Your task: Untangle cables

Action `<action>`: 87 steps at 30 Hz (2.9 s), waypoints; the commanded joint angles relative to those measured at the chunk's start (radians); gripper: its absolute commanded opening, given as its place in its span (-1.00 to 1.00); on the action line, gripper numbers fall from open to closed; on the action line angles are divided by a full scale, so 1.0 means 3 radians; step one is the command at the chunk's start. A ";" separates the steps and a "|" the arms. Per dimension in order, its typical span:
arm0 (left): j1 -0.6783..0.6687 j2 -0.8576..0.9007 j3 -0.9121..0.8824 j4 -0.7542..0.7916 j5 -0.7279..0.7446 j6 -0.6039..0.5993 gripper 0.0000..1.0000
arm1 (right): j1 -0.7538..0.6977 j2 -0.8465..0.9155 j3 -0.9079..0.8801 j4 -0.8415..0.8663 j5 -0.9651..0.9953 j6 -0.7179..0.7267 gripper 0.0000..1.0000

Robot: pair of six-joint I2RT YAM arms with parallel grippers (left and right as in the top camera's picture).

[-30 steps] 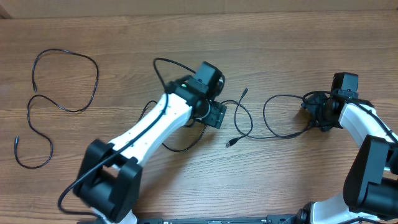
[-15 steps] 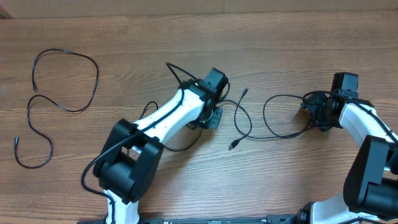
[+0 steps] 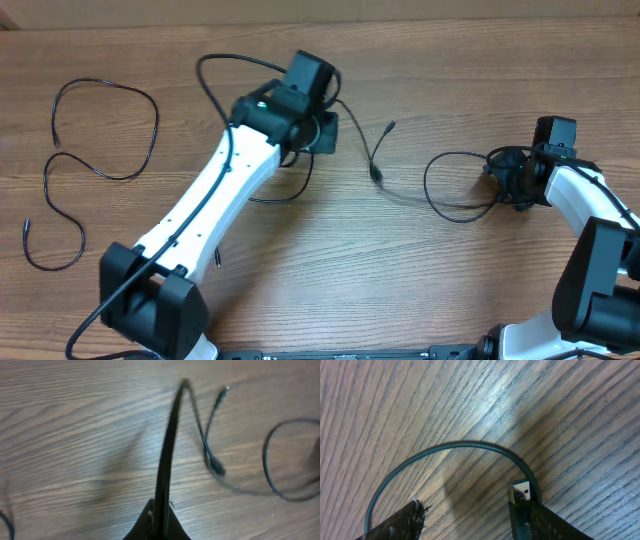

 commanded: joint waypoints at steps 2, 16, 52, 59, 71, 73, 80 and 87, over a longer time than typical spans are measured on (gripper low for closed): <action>0.0148 -0.0086 0.0033 -0.0128 -0.0092 -0.0273 -0.92 | 0.0029 -0.0027 0.0005 0.0036 -0.0042 -0.0023 0.31; 0.0235 -0.0070 -0.0581 -0.0193 -0.0481 -0.0594 -0.74 | 0.0085 -0.0027 0.0005 0.0057 -0.0045 -0.0023 0.32; 0.1228 -0.0071 -0.0931 -0.0729 -0.0464 -0.0591 1.00 | 0.0524 -0.0027 0.0005 0.0411 -0.0823 -0.0601 1.00; 0.1228 -0.0071 -0.0954 -0.0664 -0.0828 -0.0595 0.99 | 0.0524 -0.0027 0.0005 0.0408 -0.0824 -0.0600 1.00; 0.1325 -0.0071 -0.1472 -0.0060 -0.1199 -0.0842 1.00 | 0.0524 -0.0027 0.0005 0.0355 -0.0811 -0.0603 1.00; 0.1406 -0.0071 -0.1472 -0.0005 -0.1189 -0.0839 1.00 | 0.0524 -0.0027 0.0005 0.0345 -0.0809 -0.0604 1.00; 0.1681 -0.0071 -0.1492 0.0181 -0.1064 -0.0369 0.99 | 0.0524 -0.0027 0.0005 0.0251 -0.0636 -0.0603 1.00; 0.1871 -0.0070 -0.1578 0.0444 -0.0930 -0.0103 1.00 | 0.0524 -0.0027 0.0005 0.0191 -0.0635 -0.0604 1.00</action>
